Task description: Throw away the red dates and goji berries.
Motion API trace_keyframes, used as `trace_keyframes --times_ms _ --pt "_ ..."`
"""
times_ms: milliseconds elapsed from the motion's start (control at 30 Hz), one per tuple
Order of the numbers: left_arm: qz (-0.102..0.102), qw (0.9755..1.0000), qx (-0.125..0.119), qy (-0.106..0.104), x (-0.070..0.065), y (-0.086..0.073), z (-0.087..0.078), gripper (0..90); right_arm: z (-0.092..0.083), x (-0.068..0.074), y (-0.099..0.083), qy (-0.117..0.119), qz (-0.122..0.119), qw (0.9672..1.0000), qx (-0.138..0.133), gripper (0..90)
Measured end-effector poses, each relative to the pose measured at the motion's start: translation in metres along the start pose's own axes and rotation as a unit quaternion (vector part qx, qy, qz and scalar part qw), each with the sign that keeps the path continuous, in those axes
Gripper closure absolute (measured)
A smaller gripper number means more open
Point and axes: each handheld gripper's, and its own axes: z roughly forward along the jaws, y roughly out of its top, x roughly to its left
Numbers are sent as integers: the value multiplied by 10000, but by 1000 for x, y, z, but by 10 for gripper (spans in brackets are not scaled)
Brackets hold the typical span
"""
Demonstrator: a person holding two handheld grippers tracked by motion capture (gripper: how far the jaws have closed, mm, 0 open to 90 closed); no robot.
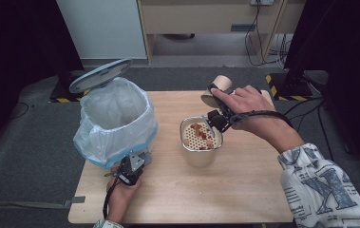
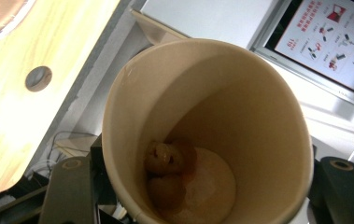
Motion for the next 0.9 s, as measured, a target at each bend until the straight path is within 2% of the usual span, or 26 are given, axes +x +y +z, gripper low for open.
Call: trace_keyframes --times_ms 100,233,367,500,633,767,900 --pt "-4 10000 0 -2 0 0 0 894 -2 -3 -4 -93 227 9997 15 354" --pt "-9 10000 1 -5 0 0 0 894 -3 -6 -6 -124 187 9997 11 354" --pt "-6 10000 -2 -3 0 0 0 894 -2 -5 -7 -106 343 9994 2 353" --pt "-12 10000 -2 -9 0 0 0 894 -2 -1 -4 -83 255 9996 -23 352" --pt "-15 10000 -8 -11 0 0 0 894 -2 -2 -7 38 736 9972 -117 351" --pt "-20 10000 -14 -8 0 0 0 894 -1 0 -12 224 1245 9915 -316 350" --pt "-26 10000 -18 -12 0 0 0 894 1 4 -19 346 1622 9852 -435 348"
